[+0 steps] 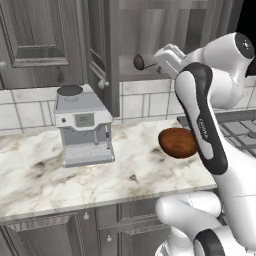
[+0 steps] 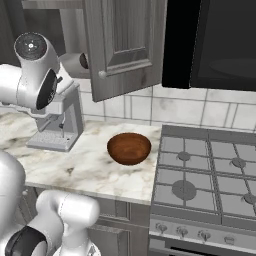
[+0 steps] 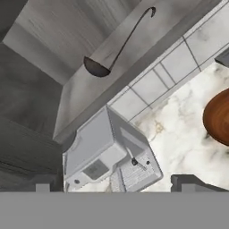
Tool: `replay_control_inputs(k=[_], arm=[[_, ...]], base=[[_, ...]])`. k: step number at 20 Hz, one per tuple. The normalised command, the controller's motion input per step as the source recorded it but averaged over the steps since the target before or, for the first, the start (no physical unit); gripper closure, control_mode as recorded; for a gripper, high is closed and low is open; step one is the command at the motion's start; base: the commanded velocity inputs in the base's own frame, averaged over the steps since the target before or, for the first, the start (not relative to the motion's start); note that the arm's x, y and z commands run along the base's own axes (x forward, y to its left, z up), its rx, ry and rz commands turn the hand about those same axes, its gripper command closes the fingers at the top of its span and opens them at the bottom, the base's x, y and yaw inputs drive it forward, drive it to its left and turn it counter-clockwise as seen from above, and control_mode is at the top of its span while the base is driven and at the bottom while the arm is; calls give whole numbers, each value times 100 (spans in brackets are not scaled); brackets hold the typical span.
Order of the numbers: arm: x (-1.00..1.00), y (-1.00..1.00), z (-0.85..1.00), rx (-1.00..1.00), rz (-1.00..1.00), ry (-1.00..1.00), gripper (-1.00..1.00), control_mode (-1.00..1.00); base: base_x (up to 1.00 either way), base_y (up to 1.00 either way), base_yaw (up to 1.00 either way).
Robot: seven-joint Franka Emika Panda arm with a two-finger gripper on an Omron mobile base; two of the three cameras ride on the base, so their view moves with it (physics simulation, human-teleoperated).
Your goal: Open the cabinet and move the ladle to the pot. Then close the cabinet.
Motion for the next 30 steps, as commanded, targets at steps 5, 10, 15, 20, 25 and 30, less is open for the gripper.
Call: replay_control_inputs(k=[5, 10, 15, 20, 25, 30], arm=[[57, 0, 0, -3, -21, 0, -100, -100], [36, 0, 0, -4, -31, 0, -100, -100], [46, 0, 0, -3, -31, 0, -100, -100], [47, -16, 0, 0, -29, 0, -100, -100], [23, -43, 0, 0, -27, 0, -100, -100], [2, -44, 0, -1, -27, 0, -100, -100]], base=[[0, 0, 0], [0, 0, 0], [0, 0, 0], [0, 0, 0], [0, 0, 0], [0, 0, 0]])
